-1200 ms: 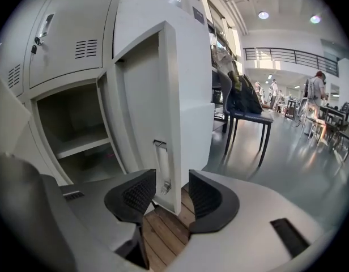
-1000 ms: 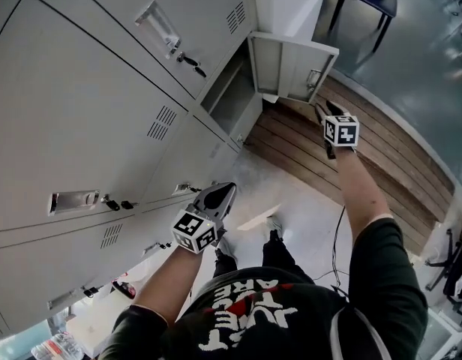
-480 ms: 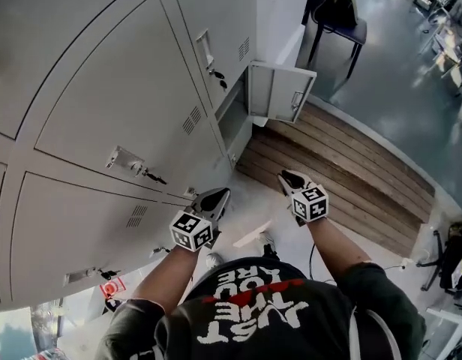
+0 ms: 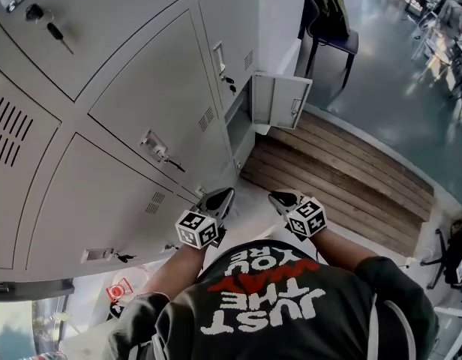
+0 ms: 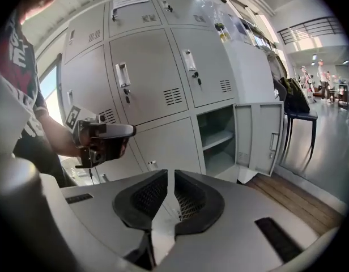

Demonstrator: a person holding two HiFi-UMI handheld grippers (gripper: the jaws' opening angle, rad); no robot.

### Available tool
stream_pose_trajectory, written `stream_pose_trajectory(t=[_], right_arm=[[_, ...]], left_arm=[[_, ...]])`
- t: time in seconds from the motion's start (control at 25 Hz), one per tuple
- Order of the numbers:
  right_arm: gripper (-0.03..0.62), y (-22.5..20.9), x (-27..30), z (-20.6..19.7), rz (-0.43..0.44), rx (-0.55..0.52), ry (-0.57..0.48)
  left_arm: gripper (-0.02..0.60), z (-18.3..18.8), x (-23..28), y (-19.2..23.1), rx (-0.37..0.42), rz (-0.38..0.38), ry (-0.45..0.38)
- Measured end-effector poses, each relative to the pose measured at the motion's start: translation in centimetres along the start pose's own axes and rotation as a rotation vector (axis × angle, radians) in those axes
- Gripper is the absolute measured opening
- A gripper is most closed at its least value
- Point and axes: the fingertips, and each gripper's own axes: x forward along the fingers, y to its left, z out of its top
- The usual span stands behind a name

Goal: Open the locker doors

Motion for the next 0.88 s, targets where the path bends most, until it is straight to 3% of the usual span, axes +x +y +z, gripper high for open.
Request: stream_pose_trajectory(t=[0.52, 0.88], right_arm=[[0.064, -1.9, -0.8, 1.1, -0.004, -0.016, -0.011], [0.064, -1.7, 0.6, -1.8, 0.108, -0.033, 0.045]], left_arm=[[0.006, 0.7, 0.0, 0.0, 0.015, 0.040, -0.023], [0.006, -2.4, -2.2, 0.0, -0.018, 0.177, 0.030]])
